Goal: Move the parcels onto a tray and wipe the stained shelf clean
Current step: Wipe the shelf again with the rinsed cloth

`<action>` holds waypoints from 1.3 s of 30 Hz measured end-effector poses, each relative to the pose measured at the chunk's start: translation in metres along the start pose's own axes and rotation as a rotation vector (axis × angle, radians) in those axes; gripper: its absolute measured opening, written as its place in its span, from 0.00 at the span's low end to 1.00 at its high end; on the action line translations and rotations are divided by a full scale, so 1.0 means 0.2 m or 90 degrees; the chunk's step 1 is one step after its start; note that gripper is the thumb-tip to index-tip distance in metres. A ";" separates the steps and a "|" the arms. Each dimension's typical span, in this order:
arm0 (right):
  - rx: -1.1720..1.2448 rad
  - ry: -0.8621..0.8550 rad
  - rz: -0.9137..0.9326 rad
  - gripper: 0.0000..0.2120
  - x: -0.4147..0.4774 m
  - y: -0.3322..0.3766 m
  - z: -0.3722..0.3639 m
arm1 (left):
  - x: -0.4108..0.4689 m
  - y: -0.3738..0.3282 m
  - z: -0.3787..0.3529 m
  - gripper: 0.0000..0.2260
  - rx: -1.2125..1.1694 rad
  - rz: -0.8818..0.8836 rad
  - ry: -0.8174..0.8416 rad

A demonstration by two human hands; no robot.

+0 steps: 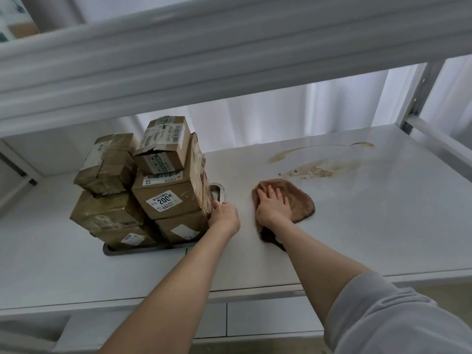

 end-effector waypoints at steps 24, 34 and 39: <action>-0.151 0.151 0.332 0.26 0.05 0.37 -0.14 | 0.08 0.21 0.05 0.19 -0.046 0.037 -0.046; 0.053 0.135 0.371 0.21 -0.11 0.03 -0.09 | -0.05 0.02 0.03 0.21 -0.069 0.025 -0.083; 0.006 0.048 0.240 0.20 -0.18 -0.31 0.07 | -0.11 -0.24 -0.04 0.19 -0.046 -0.031 -0.047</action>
Point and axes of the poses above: each hand's wrist, its own x-axis towards the middle knuckle, its own z-axis out of the back of the hand, y = z × x, the point moved 3 cm from there along x, towards the middle knuckle, and after that the axes turned 14 degrees about y, right-handed, at the moved point
